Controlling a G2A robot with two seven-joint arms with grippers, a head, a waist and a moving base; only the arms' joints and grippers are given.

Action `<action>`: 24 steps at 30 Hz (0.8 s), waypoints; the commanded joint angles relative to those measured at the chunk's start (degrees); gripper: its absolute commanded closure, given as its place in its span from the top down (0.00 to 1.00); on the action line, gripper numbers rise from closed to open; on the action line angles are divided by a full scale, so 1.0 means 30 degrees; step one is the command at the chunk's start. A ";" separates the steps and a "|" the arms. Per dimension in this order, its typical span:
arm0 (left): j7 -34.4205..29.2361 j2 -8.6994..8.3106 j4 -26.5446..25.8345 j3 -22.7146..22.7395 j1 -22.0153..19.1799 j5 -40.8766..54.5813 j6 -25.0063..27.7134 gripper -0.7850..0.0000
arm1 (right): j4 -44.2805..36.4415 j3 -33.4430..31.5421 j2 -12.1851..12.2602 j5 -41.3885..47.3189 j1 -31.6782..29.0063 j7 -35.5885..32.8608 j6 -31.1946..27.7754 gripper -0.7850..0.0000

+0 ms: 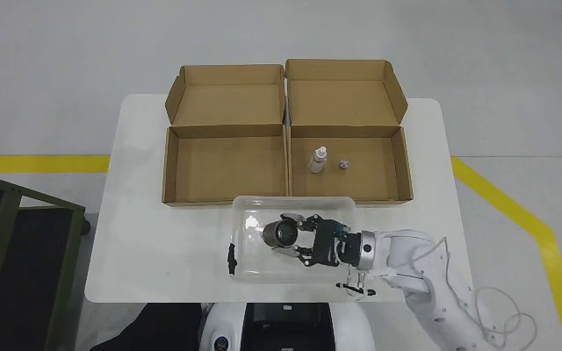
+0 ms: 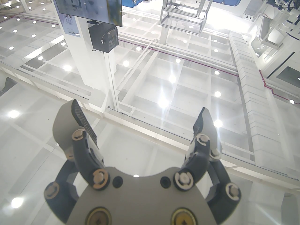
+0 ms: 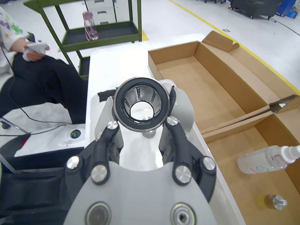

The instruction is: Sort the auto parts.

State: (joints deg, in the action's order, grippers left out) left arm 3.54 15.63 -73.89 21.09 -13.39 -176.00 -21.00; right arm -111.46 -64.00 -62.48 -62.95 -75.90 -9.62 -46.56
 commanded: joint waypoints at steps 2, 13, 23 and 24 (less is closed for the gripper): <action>0.0000 0.0000 0.0000 0.0000 -0.0001 0.0000 0.0000 1.00 | 0.0212 -0.0266 0.0026 0.1253 0.0258 0.0310 -0.0507 0.00; 0.0000 0.0000 0.0000 0.0000 -0.0001 0.0000 0.0000 1.00 | -0.1666 -0.1687 0.0165 0.2408 -0.0091 0.1290 0.0095 0.00; 0.0000 0.0000 0.0000 0.0000 -0.0001 0.0000 0.0000 1.00 | -0.2487 -0.3107 0.0258 0.4659 -0.0920 0.2985 0.0081 0.00; 0.0000 0.0000 0.0000 0.0000 -0.0001 0.0000 0.0000 1.00 | -0.2447 -0.3092 0.0252 0.4878 -0.0935 0.3053 0.0066 0.00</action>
State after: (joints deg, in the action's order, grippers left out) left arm 3.54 15.63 -73.89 21.09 -13.39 -176.00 -21.00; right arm -118.94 -73.32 -61.71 -48.97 -78.68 -0.63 -46.31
